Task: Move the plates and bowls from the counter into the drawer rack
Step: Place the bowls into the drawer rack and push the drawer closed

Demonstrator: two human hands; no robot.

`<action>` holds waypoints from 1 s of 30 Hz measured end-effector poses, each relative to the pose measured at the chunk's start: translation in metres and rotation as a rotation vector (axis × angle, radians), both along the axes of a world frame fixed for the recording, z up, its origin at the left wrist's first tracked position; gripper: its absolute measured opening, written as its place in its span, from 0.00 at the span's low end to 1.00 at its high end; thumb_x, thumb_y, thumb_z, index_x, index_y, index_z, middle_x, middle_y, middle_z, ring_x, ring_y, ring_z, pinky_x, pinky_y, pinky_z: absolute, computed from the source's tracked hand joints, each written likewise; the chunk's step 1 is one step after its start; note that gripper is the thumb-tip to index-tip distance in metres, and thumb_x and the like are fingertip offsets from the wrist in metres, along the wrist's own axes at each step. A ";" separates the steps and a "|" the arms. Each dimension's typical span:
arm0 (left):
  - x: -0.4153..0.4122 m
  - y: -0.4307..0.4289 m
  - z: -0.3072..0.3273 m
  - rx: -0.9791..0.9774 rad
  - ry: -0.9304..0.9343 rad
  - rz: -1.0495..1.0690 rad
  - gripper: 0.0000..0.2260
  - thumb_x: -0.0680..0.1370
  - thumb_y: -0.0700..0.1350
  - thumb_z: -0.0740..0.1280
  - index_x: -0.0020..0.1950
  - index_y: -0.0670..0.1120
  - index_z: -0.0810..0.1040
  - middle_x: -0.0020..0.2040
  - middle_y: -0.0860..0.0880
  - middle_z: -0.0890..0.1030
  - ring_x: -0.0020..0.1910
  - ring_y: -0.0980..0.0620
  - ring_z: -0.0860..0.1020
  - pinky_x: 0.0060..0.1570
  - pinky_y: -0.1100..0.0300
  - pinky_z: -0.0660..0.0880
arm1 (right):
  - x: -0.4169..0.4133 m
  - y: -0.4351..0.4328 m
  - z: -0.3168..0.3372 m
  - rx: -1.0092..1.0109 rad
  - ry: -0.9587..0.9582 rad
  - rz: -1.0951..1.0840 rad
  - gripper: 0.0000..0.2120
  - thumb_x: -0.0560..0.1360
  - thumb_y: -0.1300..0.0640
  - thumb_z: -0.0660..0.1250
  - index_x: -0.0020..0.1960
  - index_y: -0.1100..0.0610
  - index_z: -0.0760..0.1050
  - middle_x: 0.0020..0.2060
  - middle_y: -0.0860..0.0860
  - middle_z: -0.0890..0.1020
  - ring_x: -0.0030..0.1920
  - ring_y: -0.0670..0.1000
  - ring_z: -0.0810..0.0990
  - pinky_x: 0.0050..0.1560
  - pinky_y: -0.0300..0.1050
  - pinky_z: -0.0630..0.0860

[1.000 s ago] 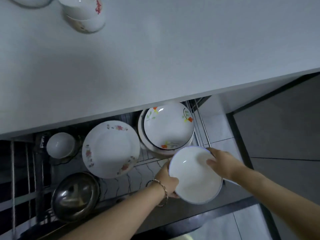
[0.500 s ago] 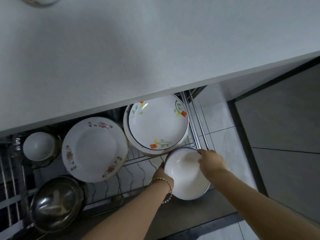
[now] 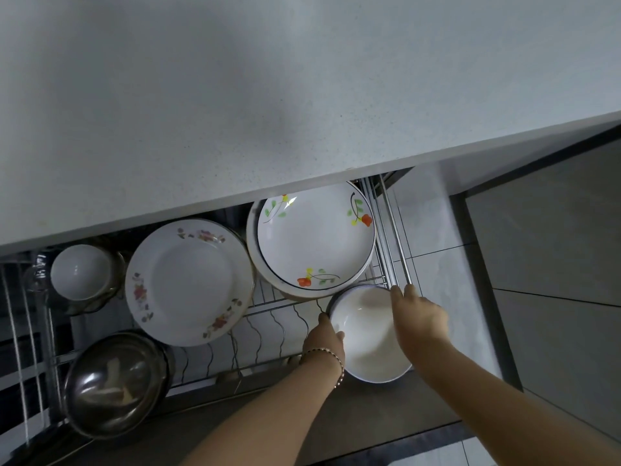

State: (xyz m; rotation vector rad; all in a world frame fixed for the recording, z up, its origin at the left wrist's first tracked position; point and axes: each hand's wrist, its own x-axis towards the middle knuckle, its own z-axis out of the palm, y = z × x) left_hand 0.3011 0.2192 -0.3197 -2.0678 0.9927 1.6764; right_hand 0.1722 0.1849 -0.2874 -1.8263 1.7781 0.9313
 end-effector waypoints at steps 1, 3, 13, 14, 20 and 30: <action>0.000 0.000 0.002 -0.030 -0.021 -0.042 0.18 0.82 0.45 0.55 0.71 0.41 0.61 0.66 0.40 0.75 0.67 0.43 0.73 0.64 0.52 0.71 | -0.001 0.000 0.001 -0.003 0.000 -0.004 0.23 0.75 0.67 0.58 0.69 0.57 0.61 0.62 0.53 0.72 0.57 0.54 0.80 0.51 0.45 0.76; -0.001 0.001 0.006 -0.085 -0.050 -0.095 0.18 0.83 0.46 0.53 0.72 0.42 0.60 0.64 0.41 0.77 0.65 0.44 0.75 0.63 0.54 0.71 | -0.003 0.002 0.003 -0.006 -0.003 -0.022 0.25 0.75 0.67 0.58 0.70 0.57 0.59 0.62 0.54 0.71 0.57 0.54 0.80 0.51 0.45 0.76; 0.012 -0.009 0.020 -0.048 -0.082 -0.297 0.24 0.82 0.55 0.51 0.73 0.42 0.60 0.65 0.42 0.76 0.64 0.43 0.75 0.60 0.51 0.73 | 0.006 -0.007 0.012 0.017 0.059 0.055 0.22 0.76 0.63 0.60 0.69 0.57 0.62 0.62 0.54 0.72 0.60 0.55 0.76 0.52 0.45 0.74; 0.016 -0.012 0.027 -0.095 -0.100 -0.317 0.23 0.82 0.54 0.50 0.72 0.43 0.61 0.63 0.43 0.77 0.62 0.44 0.76 0.59 0.51 0.74 | 0.009 -0.010 0.018 0.009 0.053 0.062 0.21 0.77 0.61 0.60 0.69 0.57 0.62 0.62 0.54 0.72 0.60 0.55 0.76 0.53 0.45 0.75; 0.072 -0.047 0.102 -0.429 0.012 -0.189 0.12 0.79 0.45 0.58 0.57 0.46 0.77 0.53 0.46 0.82 0.53 0.47 0.79 0.56 0.57 0.76 | 0.060 -0.053 0.083 0.056 -0.246 0.018 0.16 0.78 0.56 0.57 0.65 0.53 0.71 0.59 0.54 0.78 0.59 0.57 0.78 0.56 0.47 0.75; 0.264 -0.158 0.206 -0.720 -0.135 0.238 0.09 0.76 0.39 0.61 0.39 0.49 0.76 0.50 0.40 0.83 0.50 0.40 0.82 0.55 0.49 0.77 | 0.223 -0.194 0.203 -0.013 -0.900 -0.426 0.18 0.78 0.51 0.59 0.62 0.63 0.72 0.37 0.53 0.80 0.31 0.51 0.78 0.36 0.41 0.75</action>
